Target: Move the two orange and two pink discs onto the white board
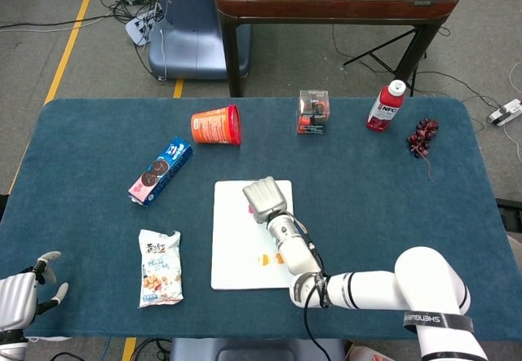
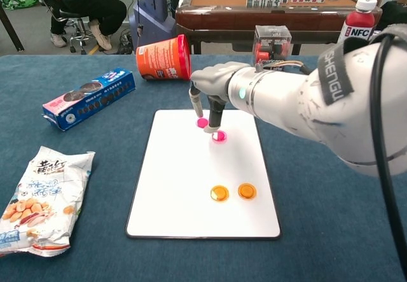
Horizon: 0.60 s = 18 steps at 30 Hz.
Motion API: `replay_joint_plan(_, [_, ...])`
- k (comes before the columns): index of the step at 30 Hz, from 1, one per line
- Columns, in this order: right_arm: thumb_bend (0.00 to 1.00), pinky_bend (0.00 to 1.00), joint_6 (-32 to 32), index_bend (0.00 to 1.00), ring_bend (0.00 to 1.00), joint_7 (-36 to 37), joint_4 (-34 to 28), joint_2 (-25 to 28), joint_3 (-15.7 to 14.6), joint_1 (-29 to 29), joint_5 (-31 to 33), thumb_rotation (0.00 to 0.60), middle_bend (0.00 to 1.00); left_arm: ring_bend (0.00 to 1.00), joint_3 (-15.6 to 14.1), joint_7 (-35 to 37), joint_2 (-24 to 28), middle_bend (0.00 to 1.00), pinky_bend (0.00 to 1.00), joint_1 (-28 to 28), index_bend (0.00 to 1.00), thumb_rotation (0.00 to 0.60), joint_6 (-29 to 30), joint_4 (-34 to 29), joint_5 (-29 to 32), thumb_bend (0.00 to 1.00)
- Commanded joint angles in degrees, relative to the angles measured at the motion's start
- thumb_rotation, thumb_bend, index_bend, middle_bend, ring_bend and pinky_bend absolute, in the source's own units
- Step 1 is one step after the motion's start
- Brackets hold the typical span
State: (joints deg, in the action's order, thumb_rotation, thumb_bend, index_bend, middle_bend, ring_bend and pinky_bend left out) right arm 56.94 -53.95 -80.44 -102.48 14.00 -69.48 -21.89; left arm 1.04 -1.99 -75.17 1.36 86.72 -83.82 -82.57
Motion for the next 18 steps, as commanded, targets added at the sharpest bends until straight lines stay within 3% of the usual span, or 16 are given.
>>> replay_joint_plan(1, [0.25,1.00,-0.5,0.50,1.00,-0.2,1.5,-1.1,0.5,-0.7,0.8,0.600,1.00,0.54,0.0,0.0,0.0,0.58,0.73,0.0,0.35,0.600,-0.1,0.1,-0.1,0.29])
replay_joint_plan(18, [0.23,1.00,-1.7,0.50,1.00,-0.3,5.0,-3.6,0.9,-2.3,1.1,0.600,1.00,0.54,-0.2,0.4,-0.2,0.58,0.73,0.3,0.35,0.600,-0.1,0.6,0.0,0.29])
